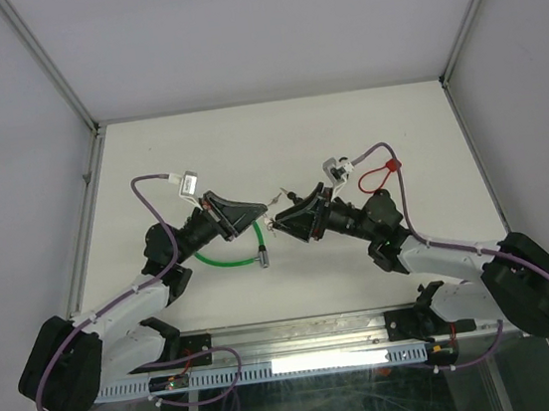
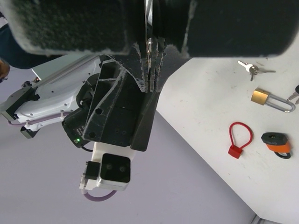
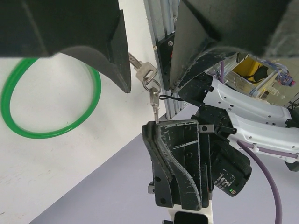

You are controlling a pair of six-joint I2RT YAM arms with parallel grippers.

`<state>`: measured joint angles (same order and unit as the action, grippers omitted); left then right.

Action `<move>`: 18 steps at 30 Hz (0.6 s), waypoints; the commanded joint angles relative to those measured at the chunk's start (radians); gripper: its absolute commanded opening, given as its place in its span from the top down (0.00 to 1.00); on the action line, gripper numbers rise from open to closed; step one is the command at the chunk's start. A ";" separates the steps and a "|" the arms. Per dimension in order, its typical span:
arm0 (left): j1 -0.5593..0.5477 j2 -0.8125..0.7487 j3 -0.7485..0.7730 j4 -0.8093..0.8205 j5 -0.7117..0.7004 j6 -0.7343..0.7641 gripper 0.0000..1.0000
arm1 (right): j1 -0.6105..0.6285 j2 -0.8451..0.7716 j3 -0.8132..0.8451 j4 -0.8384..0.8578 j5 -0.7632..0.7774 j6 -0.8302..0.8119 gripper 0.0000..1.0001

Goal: Unlock with the key

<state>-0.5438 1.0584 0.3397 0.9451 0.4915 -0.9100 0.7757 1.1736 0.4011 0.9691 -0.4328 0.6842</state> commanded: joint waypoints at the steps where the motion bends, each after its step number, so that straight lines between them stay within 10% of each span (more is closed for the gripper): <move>1: -0.013 0.000 0.018 0.113 -0.002 -0.038 1.00 | -0.001 0.036 0.046 0.126 -0.022 0.024 0.60; 18: -0.024 0.023 0.016 0.133 -0.014 -0.055 1.00 | -0.001 0.087 0.060 0.220 -0.081 0.061 0.77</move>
<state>-0.5575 1.0866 0.3397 1.0012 0.4911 -0.9615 0.7753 1.2583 0.4206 1.1107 -0.4942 0.7361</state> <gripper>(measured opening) 0.011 0.264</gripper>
